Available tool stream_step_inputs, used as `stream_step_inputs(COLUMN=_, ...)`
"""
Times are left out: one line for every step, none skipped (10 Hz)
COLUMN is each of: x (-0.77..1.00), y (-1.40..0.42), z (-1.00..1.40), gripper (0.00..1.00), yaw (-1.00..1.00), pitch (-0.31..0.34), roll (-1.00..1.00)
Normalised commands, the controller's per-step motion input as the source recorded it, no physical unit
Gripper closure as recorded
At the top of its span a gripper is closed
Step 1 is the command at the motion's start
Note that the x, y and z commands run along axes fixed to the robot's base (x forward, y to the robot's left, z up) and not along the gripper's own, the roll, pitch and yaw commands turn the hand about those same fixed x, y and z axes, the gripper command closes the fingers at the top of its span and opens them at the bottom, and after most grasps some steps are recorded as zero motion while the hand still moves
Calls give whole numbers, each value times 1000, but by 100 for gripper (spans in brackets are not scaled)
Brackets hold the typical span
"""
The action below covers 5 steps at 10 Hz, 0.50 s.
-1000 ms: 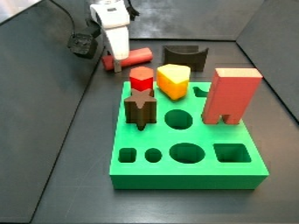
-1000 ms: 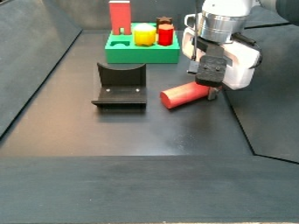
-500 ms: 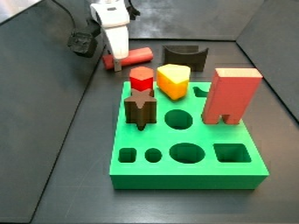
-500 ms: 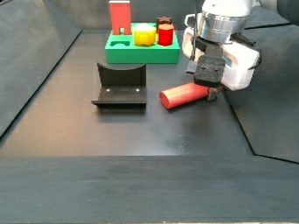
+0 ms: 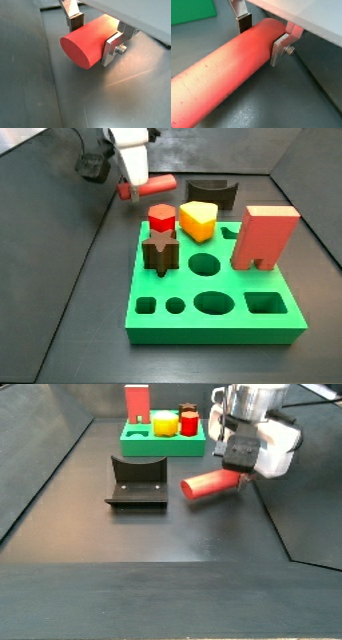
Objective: Pick up the oval object. Move up. Place the oval object on the fixture. Regrasp the oval object. Move to above the board. Insert the oval object.
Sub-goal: Move up, then place the oval object on the fixture.
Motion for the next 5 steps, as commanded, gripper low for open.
stream_step_inputs(x=-10, y=32, z=475, gripper=100, yaw=-31, pitch=45, roll=34)
stream_step_inputs(x=-15, y=28, z=357, gripper=100, yaw=-30, pitch=48, roll=45)
stream_step_inputs(x=-22, y=25, z=193, gripper=100, yaw=-31, pitch=51, roll=60)
stream_step_inputs(x=0, y=0, z=1000, gripper=100, yaw=0, pitch=0, roll=0)
stream_step_inputs(x=5, y=-4, z=1000, gripper=100, yaw=0, pitch=3, roll=3)
